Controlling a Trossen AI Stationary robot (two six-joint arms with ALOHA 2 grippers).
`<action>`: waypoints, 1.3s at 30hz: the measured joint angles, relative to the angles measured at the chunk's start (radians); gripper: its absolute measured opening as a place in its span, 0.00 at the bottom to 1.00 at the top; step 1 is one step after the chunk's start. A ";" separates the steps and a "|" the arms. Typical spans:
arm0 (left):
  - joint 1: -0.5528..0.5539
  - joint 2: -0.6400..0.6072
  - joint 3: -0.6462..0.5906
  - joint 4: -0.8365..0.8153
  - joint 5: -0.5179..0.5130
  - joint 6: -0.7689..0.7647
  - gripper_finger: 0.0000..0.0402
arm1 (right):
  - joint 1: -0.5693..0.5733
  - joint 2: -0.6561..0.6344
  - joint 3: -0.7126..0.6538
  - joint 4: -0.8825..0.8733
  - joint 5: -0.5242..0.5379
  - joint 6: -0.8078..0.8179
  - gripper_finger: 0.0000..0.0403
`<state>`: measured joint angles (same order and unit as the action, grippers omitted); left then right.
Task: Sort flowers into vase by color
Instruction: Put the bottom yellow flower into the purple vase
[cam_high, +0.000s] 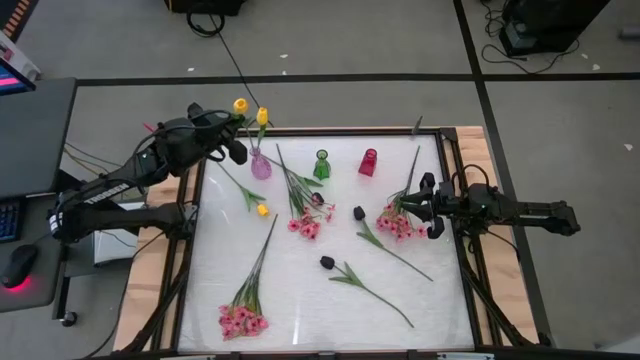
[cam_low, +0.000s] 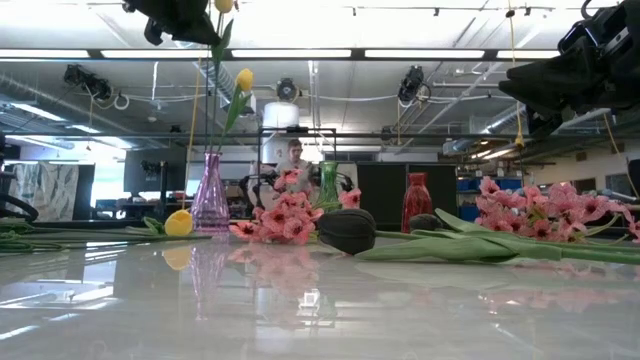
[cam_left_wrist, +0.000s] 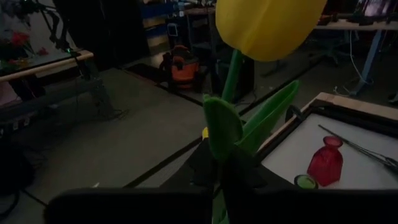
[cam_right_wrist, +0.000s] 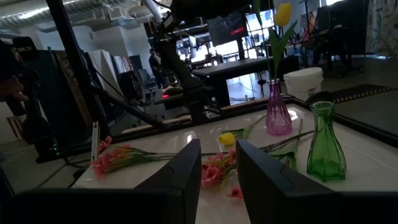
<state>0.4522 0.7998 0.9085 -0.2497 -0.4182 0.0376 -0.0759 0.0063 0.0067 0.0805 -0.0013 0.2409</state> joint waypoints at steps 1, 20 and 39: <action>0.000 0.000 0.000 0.001 0.000 0.000 0.07 | 0.000 0.000 0.000 0.000 0.000 0.000 0.27; 0.000 0.000 0.000 -0.069 -0.034 -0.002 0.09 | 0.000 0.000 0.000 0.000 0.000 0.000 0.27; 0.000 0.014 0.000 -0.119 -0.023 -0.033 0.21 | 0.000 0.000 0.000 0.000 0.000 0.000 0.27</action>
<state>0.4526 0.8134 0.9085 -0.3691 -0.4410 0.0047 -0.0758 0.0063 0.0067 0.0807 -0.0013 0.2409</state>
